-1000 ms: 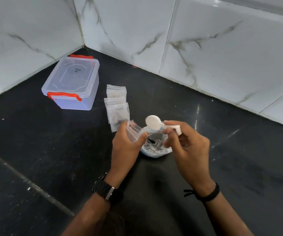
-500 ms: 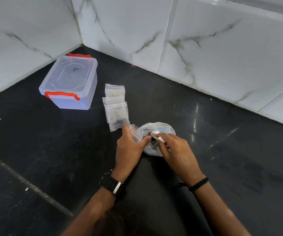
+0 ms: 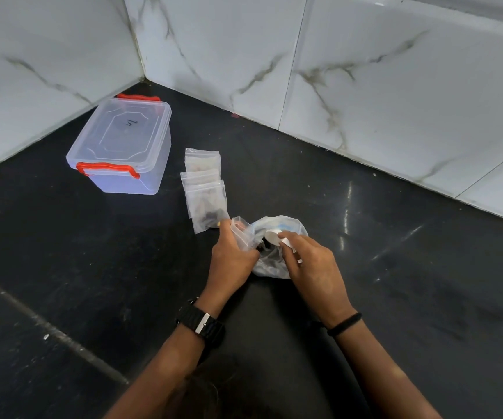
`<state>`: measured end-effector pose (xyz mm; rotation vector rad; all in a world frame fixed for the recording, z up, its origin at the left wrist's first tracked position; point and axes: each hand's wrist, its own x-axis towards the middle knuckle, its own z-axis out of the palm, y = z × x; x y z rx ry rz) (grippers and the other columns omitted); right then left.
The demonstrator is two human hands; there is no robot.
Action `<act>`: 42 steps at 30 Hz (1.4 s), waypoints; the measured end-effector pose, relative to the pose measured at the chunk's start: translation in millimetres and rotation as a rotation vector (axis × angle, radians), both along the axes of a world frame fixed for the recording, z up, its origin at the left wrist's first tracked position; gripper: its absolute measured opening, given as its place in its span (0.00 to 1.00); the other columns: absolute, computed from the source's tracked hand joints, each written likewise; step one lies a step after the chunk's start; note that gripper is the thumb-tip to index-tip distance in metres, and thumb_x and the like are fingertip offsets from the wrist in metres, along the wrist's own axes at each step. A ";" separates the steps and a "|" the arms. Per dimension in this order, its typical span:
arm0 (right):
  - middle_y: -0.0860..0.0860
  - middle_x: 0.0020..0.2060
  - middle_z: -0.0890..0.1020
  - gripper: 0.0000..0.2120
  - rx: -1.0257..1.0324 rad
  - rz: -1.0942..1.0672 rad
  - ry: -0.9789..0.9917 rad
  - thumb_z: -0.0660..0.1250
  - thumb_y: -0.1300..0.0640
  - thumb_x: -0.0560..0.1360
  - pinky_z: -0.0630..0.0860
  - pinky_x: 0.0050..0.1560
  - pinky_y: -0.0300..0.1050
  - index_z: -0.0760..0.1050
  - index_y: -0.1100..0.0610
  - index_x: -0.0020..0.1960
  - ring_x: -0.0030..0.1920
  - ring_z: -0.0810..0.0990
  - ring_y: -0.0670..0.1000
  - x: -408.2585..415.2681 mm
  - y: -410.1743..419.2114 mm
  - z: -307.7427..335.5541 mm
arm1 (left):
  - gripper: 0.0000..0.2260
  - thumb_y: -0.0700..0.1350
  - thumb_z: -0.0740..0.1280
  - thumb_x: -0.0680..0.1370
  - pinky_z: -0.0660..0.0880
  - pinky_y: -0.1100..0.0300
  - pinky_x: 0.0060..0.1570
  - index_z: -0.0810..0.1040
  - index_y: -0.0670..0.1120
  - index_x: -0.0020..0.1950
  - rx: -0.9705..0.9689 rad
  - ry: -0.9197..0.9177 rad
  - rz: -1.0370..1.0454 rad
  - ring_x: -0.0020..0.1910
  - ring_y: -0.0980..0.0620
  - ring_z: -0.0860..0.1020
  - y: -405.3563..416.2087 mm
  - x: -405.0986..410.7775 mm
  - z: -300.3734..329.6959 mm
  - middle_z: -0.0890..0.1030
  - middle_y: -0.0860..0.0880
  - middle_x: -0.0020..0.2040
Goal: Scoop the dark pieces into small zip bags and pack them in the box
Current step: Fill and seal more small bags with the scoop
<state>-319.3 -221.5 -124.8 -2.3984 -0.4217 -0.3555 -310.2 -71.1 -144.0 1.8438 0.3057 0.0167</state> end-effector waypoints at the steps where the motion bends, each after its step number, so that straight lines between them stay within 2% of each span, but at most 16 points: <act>1: 0.53 0.45 0.83 0.08 -0.013 -0.012 0.006 0.65 0.60 0.77 0.80 0.39 0.52 0.78 0.57 0.55 0.40 0.82 0.52 0.8 1.9 0.1 | 0.23 0.41 0.73 0.71 0.74 0.67 0.42 0.66 0.49 0.61 -0.025 -0.005 0.003 0.48 0.55 0.78 0.5 0.2 -0.7 0.78 0.52 0.50; 2: 0.54 0.44 0.83 0.08 -0.029 -0.022 0.013 0.64 0.60 0.77 0.80 0.39 0.52 0.78 0.57 0.55 0.40 0.81 0.52 1.6 3.7 0.5 | 0.23 0.42 0.74 0.71 0.76 0.66 0.44 0.67 0.49 0.60 -0.062 -0.006 0.008 0.49 0.56 0.79 0.8 0.3 -2.0 0.78 0.52 0.50; 4: 0.54 0.43 0.83 0.07 -0.066 -0.040 0.025 0.64 0.59 0.78 0.80 0.39 0.52 0.78 0.57 0.54 0.38 0.81 0.52 3.5 7.3 1.9 | 0.25 0.45 0.77 0.68 0.79 0.57 0.50 0.68 0.50 0.60 -0.169 -0.006 0.019 0.51 0.53 0.80 0.8 1.0 -4.8 0.79 0.50 0.51; 6: 0.53 0.39 0.82 0.06 -0.089 -0.056 0.036 0.63 0.58 0.78 0.78 0.37 0.52 0.78 0.57 0.50 0.35 0.80 0.52 5.2 9.9 4.1 | 0.27 0.46 0.77 0.67 0.80 0.53 0.51 0.69 0.51 0.61 -0.254 0.000 0.026 0.52 0.51 0.81 -0.2 1.7 -6.2 0.80 0.48 0.53; 11: 0.52 0.33 0.80 0.07 -0.057 -0.085 0.104 0.63 0.58 0.77 0.76 0.36 0.51 0.77 0.59 0.44 0.32 0.77 0.52 11.5 10.9 9.0 | 0.22 0.38 0.74 0.72 0.81 0.55 0.48 0.69 0.46 0.61 -0.340 -0.013 0.065 0.50 0.51 0.82 -1.7 3.8 -7.5 0.80 0.46 0.53; 16: 0.51 0.30 0.78 0.08 0.044 -0.096 0.153 0.63 0.58 0.76 0.74 0.34 0.47 0.75 0.61 0.40 0.30 0.76 0.50 13.7 9.7 11.5 | 0.20 0.36 0.69 0.74 0.79 0.51 0.52 0.68 0.48 0.62 -0.354 -0.002 0.107 0.52 0.50 0.80 -3.4 2.9 -8.3 0.78 0.46 0.54; 19: 0.50 0.32 0.80 0.08 0.075 -0.076 0.186 0.64 0.58 0.77 0.75 0.35 0.45 0.77 0.61 0.42 0.31 0.78 0.47 13.4 9.5 13.3 | 0.24 0.40 0.74 0.71 0.78 0.58 0.50 0.67 0.49 0.61 -0.324 -0.003 0.097 0.51 0.54 0.79 -4.7 1.8 -5.8 0.77 0.49 0.53; 22: 0.48 0.33 0.81 0.08 0.111 -0.025 0.253 0.64 0.57 0.77 0.78 0.37 0.44 0.79 0.59 0.43 0.33 0.80 0.46 10.9 9.4 14.4 | 0.29 0.46 0.78 0.68 0.75 0.67 0.45 0.65 0.49 0.62 -0.195 -0.012 0.099 0.51 0.57 0.78 -5.6 2.6 -3.3 0.76 0.54 0.52; 26: 0.53 0.32 0.81 0.08 0.221 -0.063 0.256 0.64 0.59 0.77 0.78 0.35 0.53 0.77 0.61 0.42 0.32 0.81 0.52 9.7 6.7 9.4 | 0.25 0.41 0.74 0.71 0.72 0.73 0.37 0.66 0.47 0.63 -0.066 -0.022 0.105 0.45 0.61 0.76 -4.3 3.0 -2.0 0.75 0.56 0.48; 28: 0.54 0.29 0.80 0.09 0.237 -0.099 0.232 0.63 0.60 0.77 0.77 0.32 0.53 0.76 0.61 0.40 0.30 0.80 0.54 9.5 5.6 7.9 | 0.21 0.39 0.72 0.73 0.72 0.74 0.36 0.66 0.46 0.61 -0.031 -0.030 0.088 0.43 0.63 0.75 -3.7 1.7 -2.1 0.74 0.57 0.46; 31: 0.54 0.29 0.79 0.10 0.229 -0.123 0.232 0.63 0.59 0.77 0.77 0.32 0.53 0.75 0.61 0.39 0.30 0.79 0.53 8.3 7.7 9.5 | 0.19 0.36 0.68 0.74 0.72 0.76 0.35 0.67 0.45 0.61 -0.008 -0.032 0.058 0.44 0.60 0.76 -1.7 2.1 -2.4 0.75 0.54 0.47; 34: 0.53 0.29 0.79 0.10 0.239 -0.140 0.265 0.63 0.59 0.77 0.78 0.31 0.52 0.75 0.60 0.38 0.30 0.79 0.53 10.2 9.9 10.1 | 0.18 0.36 0.66 0.75 0.74 0.71 0.38 0.67 0.46 0.63 -0.013 -0.025 0.020 0.49 0.54 0.77 2.3 4.9 -2.6 0.76 0.49 0.52; 38: 0.55 0.31 0.81 0.10 0.386 -0.188 0.397 0.63 0.59 0.78 0.81 0.30 0.54 0.76 0.61 0.40 0.28 0.82 0.51 13.1 8.2 11.0 | 0.17 0.36 0.66 0.75 0.77 0.56 0.51 0.68 0.45 0.62 -0.029 -0.014 -0.016 0.52 0.50 0.78 6.4 5.9 -4.0 0.77 0.47 0.54; 42: 0.55 0.30 0.82 0.11 0.455 -0.240 0.425 0.63 0.60 0.78 0.81 0.29 0.52 0.76 0.65 0.39 0.26 0.82 0.50 10.3 8.8 14.3 | 0.15 0.35 0.65 0.75 0.76 0.57 0.49 0.69 0.45 0.59 -0.008 -0.018 -0.004 0.50 0.51 0.78 5.0 6.0 -5.7 0.77 0.47 0.51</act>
